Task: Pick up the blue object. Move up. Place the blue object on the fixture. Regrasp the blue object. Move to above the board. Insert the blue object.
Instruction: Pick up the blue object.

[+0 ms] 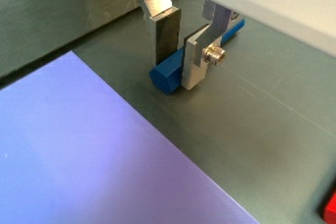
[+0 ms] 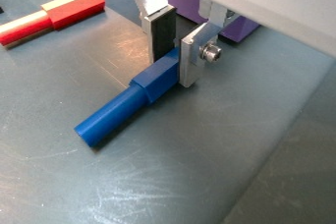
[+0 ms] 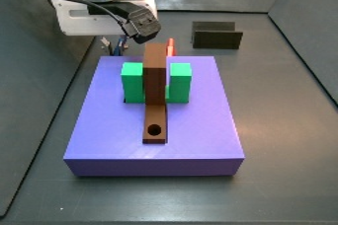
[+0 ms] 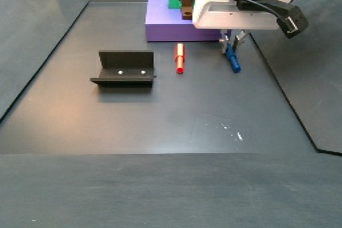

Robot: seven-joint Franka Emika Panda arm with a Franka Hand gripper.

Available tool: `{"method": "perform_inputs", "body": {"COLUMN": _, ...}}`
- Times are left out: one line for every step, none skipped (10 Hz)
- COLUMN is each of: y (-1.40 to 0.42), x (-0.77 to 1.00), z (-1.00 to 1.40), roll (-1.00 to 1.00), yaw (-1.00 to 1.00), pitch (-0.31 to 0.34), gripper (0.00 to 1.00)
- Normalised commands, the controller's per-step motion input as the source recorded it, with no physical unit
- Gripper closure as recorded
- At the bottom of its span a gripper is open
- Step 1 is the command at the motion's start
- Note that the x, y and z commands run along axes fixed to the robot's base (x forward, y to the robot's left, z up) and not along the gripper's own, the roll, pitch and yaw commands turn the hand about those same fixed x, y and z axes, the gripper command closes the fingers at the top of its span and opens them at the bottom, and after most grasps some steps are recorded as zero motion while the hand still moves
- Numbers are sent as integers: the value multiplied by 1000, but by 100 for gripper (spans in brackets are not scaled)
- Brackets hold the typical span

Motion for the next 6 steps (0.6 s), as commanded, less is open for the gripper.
{"method": "perform_inputs", "body": {"y": 0, "x": 0, "z": 0, "roll": 0, "yaw": 0, "pitch": 0, "gripper": 100}}
{"method": "perform_inputs", "body": {"y": 0, "x": 0, "z": 0, "roll": 0, "yaw": 0, "pitch": 0, "gripper": 100}}
{"method": "perform_inputs", "body": {"y": 0, "x": 0, "z": 0, "roll": 0, "yaw": 0, "pitch": 0, "gripper": 100}}
{"method": "perform_inputs", "body": {"y": 0, "x": 0, "z": 0, "roll": 0, "yaw": 0, "pitch": 0, "gripper": 100}}
{"method": "perform_inputs", "body": {"y": 0, "x": 0, "z": 0, "roll": 0, "yaw": 0, "pitch": 0, "gripper": 100}}
{"method": "perform_inputs", "body": {"y": 0, "x": 0, "z": 0, "roll": 0, "yaw": 0, "pitch": 0, "gripper": 100}}
